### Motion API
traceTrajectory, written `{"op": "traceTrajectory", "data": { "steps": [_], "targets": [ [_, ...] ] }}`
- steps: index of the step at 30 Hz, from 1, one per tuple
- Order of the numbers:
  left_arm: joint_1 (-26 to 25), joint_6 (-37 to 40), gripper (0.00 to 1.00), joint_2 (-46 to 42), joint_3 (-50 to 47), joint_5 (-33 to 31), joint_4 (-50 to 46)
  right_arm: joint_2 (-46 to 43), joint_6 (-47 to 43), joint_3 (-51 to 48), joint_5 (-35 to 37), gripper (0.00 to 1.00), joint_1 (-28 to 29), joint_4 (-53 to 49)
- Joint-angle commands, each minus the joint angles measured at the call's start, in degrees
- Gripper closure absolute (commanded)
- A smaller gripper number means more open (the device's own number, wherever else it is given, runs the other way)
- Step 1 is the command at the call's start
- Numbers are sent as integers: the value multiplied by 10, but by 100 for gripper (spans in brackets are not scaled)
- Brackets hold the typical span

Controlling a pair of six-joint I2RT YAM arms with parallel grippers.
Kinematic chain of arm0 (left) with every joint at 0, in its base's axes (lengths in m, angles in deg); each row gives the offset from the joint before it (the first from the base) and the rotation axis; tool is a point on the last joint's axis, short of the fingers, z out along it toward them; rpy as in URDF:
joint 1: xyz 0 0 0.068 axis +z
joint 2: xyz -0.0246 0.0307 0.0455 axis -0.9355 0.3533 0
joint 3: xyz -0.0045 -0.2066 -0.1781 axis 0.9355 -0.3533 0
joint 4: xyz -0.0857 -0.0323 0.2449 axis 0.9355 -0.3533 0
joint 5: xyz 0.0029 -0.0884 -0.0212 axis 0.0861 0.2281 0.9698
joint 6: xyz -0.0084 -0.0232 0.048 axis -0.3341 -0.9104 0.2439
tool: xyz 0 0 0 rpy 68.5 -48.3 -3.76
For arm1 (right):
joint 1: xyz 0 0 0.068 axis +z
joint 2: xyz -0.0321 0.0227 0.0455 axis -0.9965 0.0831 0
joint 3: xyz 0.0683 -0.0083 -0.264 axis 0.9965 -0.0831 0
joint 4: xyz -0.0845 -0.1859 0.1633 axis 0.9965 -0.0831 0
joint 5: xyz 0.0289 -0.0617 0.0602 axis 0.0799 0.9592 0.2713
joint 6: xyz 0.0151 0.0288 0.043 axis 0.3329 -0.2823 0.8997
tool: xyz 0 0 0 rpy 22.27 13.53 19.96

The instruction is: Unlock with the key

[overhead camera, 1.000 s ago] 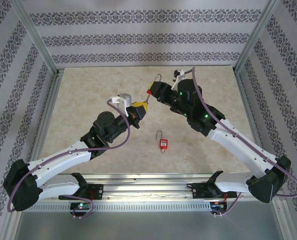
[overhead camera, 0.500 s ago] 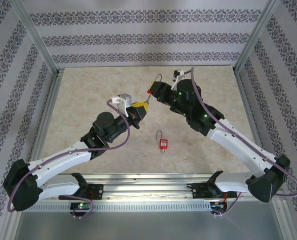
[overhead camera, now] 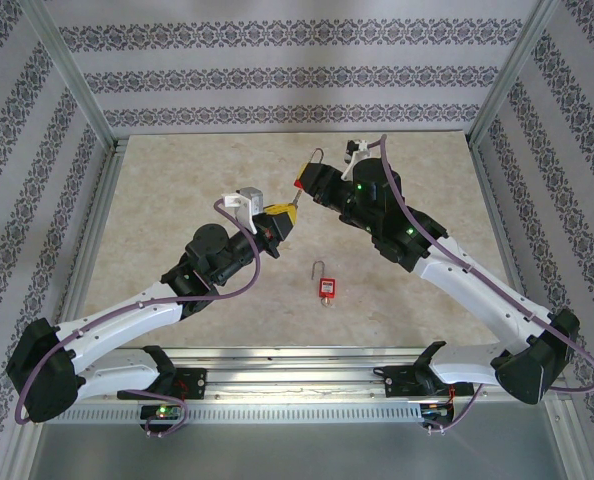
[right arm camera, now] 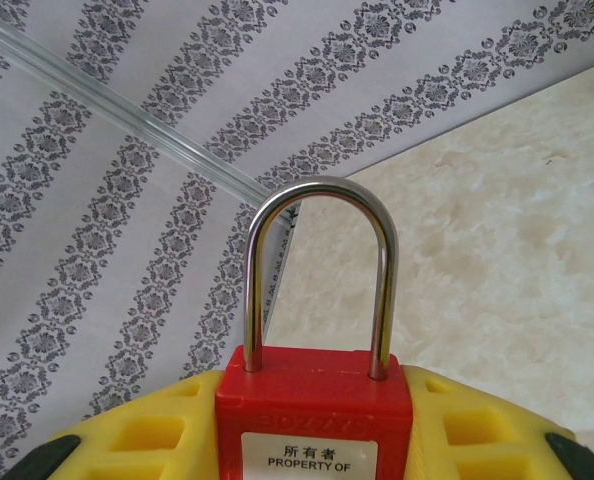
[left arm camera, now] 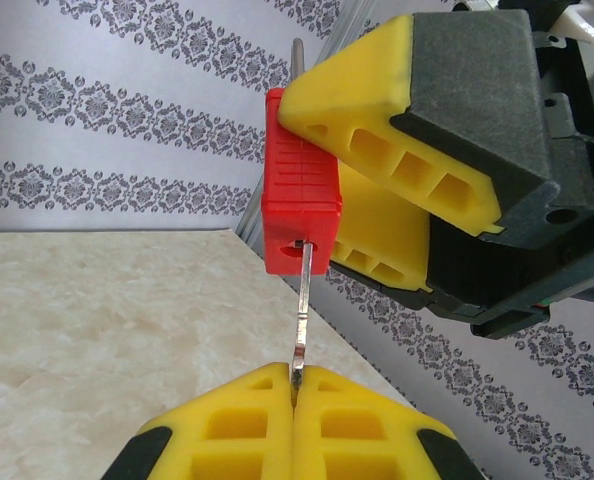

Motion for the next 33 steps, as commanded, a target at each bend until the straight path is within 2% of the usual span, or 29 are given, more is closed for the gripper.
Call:
{"op": "traceTrajectory", "data": {
  "steps": [1,22,33],
  "targets": [
    [5,0,100,5,11,5,7,-3,-4,1,-3,92,10,25],
    [8,21,100,-12,12,-11,10,-2,-4,-4,-16,92,12,26],
    [11,46,100,-11,35,-23,-34,-3,-1,-19,-23,94,17,30]
  ]
}}
